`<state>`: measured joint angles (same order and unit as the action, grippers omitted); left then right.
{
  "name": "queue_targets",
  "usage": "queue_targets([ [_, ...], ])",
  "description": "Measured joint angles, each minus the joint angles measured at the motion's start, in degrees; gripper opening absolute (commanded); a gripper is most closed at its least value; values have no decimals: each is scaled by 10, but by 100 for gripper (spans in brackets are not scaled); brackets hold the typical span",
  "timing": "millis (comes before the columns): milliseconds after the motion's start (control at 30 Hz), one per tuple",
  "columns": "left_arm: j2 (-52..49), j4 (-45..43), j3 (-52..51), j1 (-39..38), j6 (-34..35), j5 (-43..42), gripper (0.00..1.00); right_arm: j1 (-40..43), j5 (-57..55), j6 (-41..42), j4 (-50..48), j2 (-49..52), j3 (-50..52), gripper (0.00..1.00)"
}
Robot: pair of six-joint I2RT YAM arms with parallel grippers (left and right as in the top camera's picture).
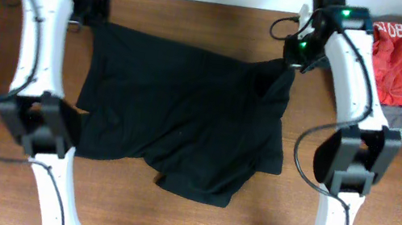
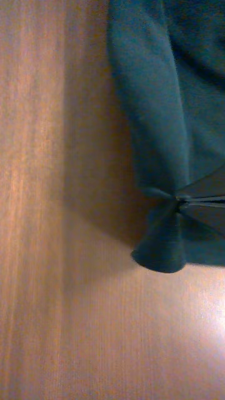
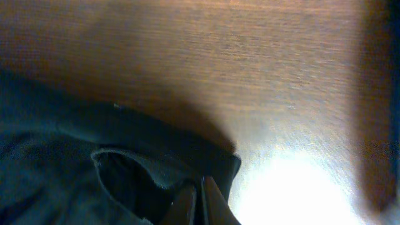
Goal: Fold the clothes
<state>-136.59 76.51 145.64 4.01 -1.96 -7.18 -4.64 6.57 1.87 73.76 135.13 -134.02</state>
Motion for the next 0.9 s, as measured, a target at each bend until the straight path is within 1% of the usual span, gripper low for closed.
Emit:
queue_targets([
  [167, -101, -77, -1, -21, 0, 1, 1, 0, 0, -3, -42, 43, 0, 4],
  [200, -114, -89, -3, -23, 0, 1, 4, 0, 0, -3, -46, 44, 0, 4],
  [267, -135, -119, -4, -26, 0, 1, 21, 0, 0, -3, -57, 45, 0, 4],
  [333, -149, -131, -4, -26, -1, 1, 35, 1, 0, -4, -61, 45, 0, 4],
  [367, -153, -131, -4, -26, -3, 1, 41, 1, 0, -4, -61, 45, 0, 4],
  [400, -154, -131, -4, -26, -1, 1, 43, 1, 0, -4, -59, 45, 0, 4],
  [567, -154, -92, 9, -26, -3, 1, 44, 1, 0, -4, -58, 45, 0, 4],
  [900, -154, -23, 23, -26, -3, 2, 42, 1, 0, -4, -51, 45, 0, 4],
])
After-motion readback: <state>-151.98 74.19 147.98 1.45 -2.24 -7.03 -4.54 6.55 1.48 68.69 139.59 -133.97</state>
